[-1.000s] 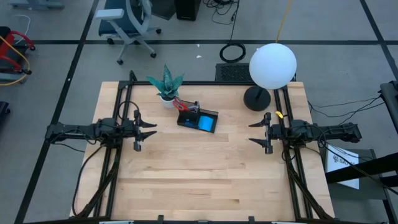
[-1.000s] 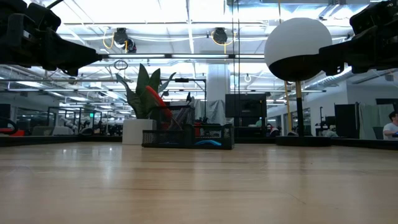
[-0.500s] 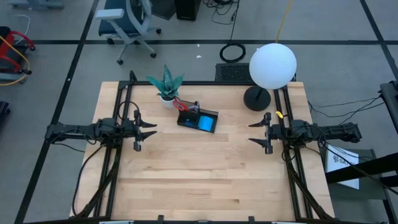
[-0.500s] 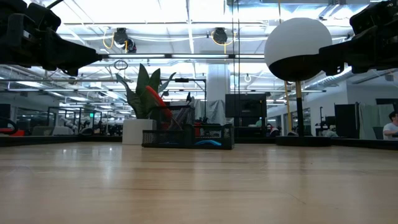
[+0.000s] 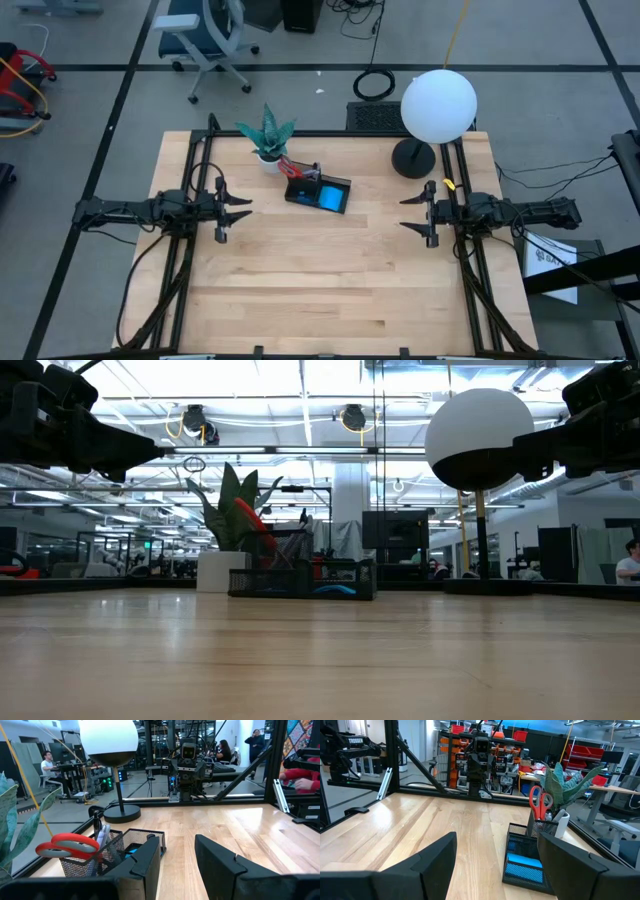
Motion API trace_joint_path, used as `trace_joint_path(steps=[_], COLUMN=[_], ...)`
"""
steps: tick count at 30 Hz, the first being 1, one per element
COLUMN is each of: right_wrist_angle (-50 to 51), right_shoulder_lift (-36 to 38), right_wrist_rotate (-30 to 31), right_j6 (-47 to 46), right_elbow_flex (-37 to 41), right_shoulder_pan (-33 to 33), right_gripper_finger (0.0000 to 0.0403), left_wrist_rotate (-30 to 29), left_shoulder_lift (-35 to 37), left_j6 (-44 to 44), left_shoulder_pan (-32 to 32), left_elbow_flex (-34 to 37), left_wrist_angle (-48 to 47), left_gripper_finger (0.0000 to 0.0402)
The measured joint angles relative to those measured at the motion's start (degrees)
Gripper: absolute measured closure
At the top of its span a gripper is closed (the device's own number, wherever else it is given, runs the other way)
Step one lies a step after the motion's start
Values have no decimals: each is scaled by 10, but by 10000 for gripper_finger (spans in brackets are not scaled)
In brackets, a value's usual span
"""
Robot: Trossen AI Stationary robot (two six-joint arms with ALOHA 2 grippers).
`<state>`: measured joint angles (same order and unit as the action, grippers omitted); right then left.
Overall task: Pick and place office supplies into organizer
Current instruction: Return to Home Position
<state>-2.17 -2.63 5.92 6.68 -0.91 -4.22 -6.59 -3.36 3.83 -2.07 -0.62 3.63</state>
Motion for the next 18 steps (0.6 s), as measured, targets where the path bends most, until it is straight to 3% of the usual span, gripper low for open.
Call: trace_joint_path(steps=[18], right_wrist_angle=[0], right_shoulder_lift=[0], right_wrist_rotate=[0], right_j6=[0], right_elbow_flex=[0], right_shoulder_pan=[0], right_gripper_finger=[134], left_wrist_rotate=[0], left_shoulder_lift=[0], left_j6=[0], left_shoulder_pan=[0], left_elbow_flex=[0], left_wrist_angle=[0], left_gripper_finger=[270])
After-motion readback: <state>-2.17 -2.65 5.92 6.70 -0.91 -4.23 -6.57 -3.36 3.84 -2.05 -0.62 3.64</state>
